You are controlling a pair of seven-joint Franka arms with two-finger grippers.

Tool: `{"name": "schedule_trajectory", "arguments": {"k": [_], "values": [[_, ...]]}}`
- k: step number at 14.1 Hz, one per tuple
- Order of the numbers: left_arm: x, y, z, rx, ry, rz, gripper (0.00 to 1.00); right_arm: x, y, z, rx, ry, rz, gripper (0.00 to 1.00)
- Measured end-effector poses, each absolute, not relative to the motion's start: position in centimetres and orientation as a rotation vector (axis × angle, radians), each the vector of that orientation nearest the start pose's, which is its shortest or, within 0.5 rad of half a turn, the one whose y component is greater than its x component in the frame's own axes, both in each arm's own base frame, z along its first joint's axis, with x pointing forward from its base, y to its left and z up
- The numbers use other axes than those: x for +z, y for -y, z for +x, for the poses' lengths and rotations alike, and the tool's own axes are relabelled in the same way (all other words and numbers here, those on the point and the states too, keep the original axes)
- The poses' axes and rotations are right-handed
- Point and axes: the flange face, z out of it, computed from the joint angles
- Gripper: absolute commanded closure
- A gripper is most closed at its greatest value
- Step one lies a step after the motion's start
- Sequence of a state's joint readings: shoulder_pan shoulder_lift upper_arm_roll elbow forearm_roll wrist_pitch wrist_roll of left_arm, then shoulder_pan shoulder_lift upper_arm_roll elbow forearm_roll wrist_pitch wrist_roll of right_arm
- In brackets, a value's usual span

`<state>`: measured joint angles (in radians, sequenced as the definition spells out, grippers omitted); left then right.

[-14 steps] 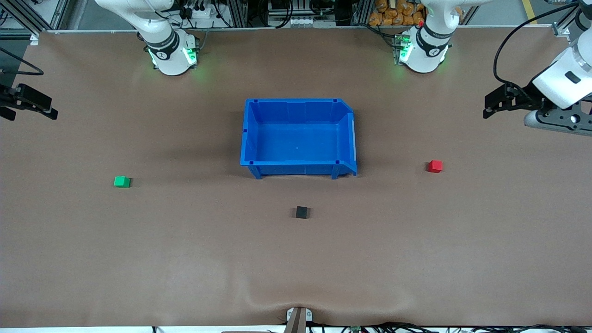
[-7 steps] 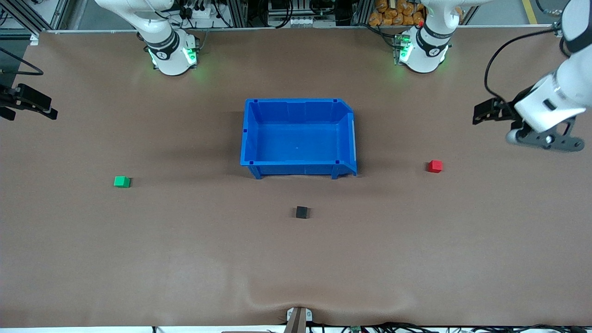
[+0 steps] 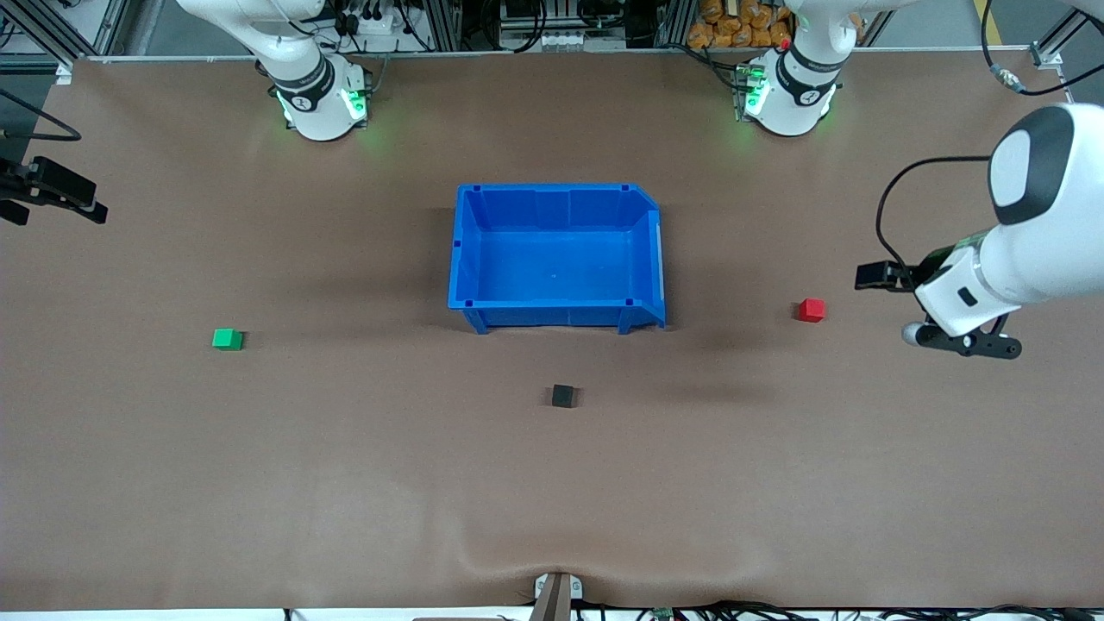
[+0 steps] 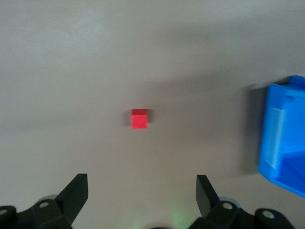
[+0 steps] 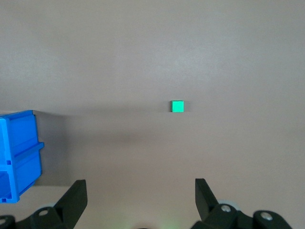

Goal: Attach green and red cubes to black cube
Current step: 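Move the left gripper toward the red cube while the right gripper starts moving, then lower the left gripper over the red cube while the right gripper approaches the green cube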

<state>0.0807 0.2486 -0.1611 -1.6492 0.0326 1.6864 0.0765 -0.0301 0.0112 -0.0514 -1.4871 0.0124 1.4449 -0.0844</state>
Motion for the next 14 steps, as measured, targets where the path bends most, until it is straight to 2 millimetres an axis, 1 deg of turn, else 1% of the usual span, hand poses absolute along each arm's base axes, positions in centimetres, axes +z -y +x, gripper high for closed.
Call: {"name": "schedule_trajectory", "arguments": {"k": [1, 4, 6, 7, 8, 10, 12, 14], "values": [[44.0, 3.6, 61.1, 0.317, -0.254, -3.117, 0.00, 64.6, 4.3, 54.4, 0.084, 0.006, -3.124, 0.00], [40.3, 3.9, 60.6, 0.320, -0.268, -3.112, 0.00, 64.2, 4.3, 54.6, 0.093, 0.005, -3.124, 0.00], [38.7, 4.4, 60.3, 0.331, -0.283, -3.111, 0.00, 64.2, 4.3, 54.6, 0.095, 0.005, -3.124, 0.00], [38.4, 5.0, 60.3, 0.326, -0.298, -3.111, 0.00, 64.1, 4.3, 54.6, 0.101, 0.005, -3.123, 0.00], [38.3, 5.7, 60.5, 0.306, -0.314, -3.112, 0.00, 63.9, 4.4, 54.6, 0.114, 0.003, -3.122, 0.00], [39.5, 6.4, 60.7, 0.260, -0.299, -3.112, 0.00, 63.1, 4.8, 54.9, 0.148, -0.009, -3.120, 0.00], [40.6, 6.3, 60.2, 0.266, -0.280, -3.108, 0.00, 62.0, 5.7, 55.4, 0.181, -0.035, -3.116, 0.00], [40.8, 5.9, 59.8, 0.306, -0.261, -3.101, 0.00, 60.3, 6.3, 56.2, 0.225, -0.047, -3.114, 0.00]]}}
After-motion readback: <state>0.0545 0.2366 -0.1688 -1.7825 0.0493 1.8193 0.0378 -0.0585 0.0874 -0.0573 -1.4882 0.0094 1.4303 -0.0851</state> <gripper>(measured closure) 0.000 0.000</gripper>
